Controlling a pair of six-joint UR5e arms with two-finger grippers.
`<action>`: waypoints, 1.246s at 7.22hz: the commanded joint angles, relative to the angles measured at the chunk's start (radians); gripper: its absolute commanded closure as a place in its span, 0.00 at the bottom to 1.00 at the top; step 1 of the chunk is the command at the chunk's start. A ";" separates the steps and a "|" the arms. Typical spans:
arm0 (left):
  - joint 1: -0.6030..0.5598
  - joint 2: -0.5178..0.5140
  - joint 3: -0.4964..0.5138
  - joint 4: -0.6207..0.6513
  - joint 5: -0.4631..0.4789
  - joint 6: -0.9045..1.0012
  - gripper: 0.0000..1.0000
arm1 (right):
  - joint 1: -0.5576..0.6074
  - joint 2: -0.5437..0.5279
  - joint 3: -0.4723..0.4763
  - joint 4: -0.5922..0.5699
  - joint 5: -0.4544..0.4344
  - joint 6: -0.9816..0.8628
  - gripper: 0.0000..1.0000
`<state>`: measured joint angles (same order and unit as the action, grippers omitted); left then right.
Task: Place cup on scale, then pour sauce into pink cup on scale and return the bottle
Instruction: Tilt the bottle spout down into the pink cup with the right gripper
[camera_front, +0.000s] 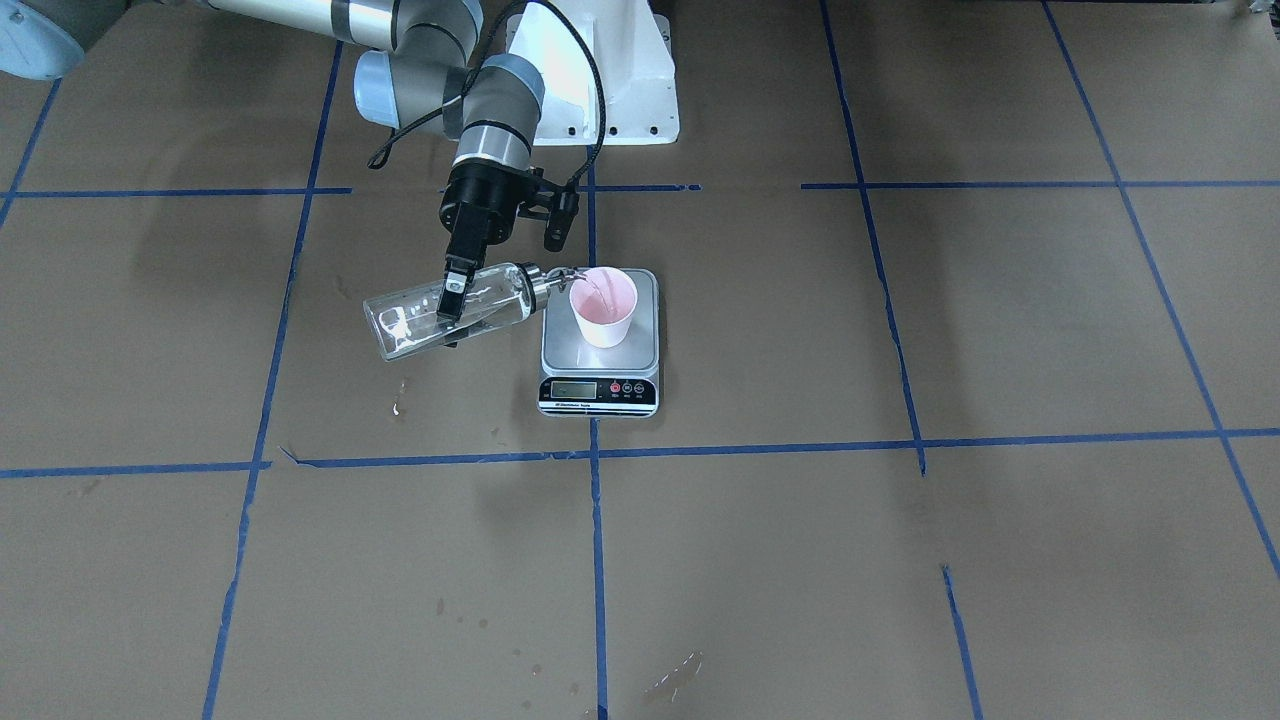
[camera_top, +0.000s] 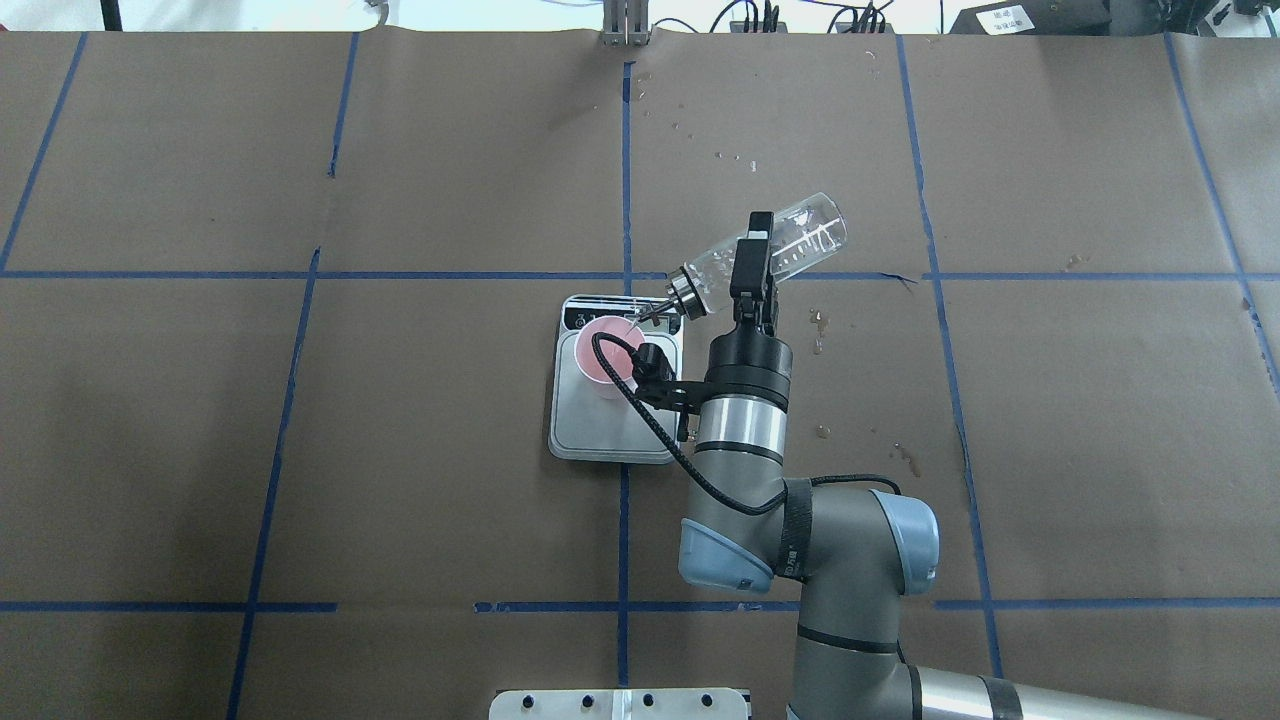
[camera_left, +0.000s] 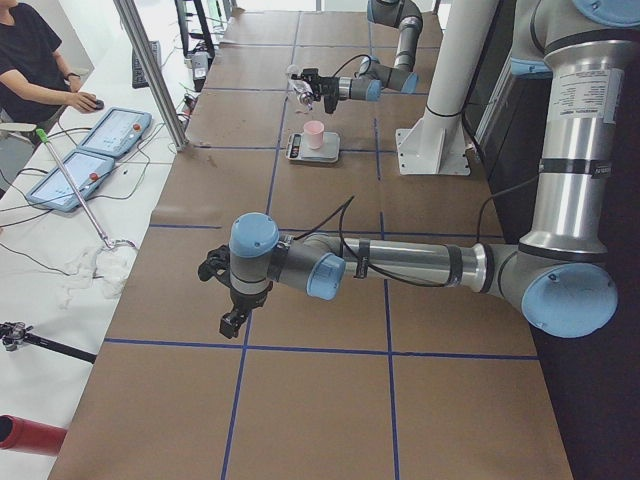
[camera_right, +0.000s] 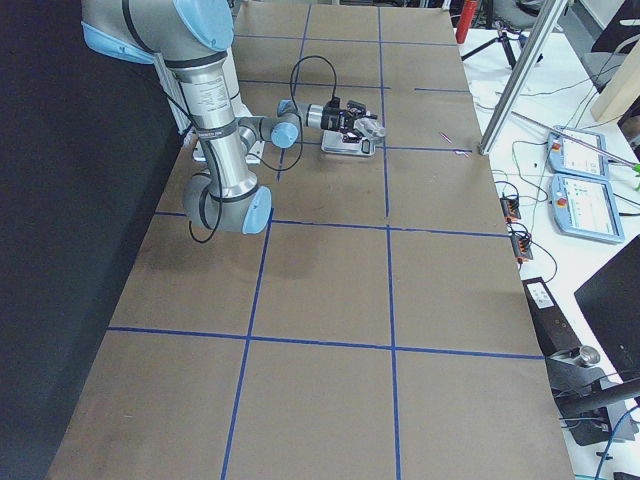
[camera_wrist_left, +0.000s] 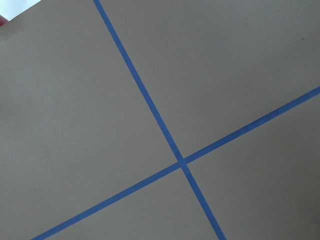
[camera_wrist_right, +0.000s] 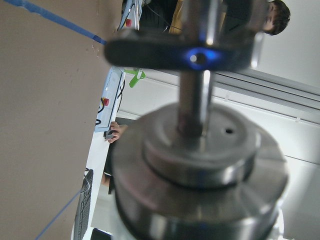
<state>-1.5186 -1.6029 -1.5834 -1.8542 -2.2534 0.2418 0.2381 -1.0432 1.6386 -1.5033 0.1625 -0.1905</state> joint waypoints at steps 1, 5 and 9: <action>0.000 0.000 0.000 0.001 -0.002 0.001 0.00 | 0.000 0.000 0.001 0.000 -0.055 -0.100 1.00; 0.000 0.000 0.002 0.001 -0.002 0.001 0.00 | 0.001 0.002 0.003 0.006 -0.098 -0.216 1.00; 0.000 -0.002 -0.001 0.000 -0.002 0.001 0.00 | 0.003 0.025 0.001 0.017 -0.049 -0.074 1.00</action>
<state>-1.5186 -1.6045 -1.5838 -1.8535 -2.2554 0.2424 0.2407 -1.0182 1.6426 -1.4871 0.0912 -0.3486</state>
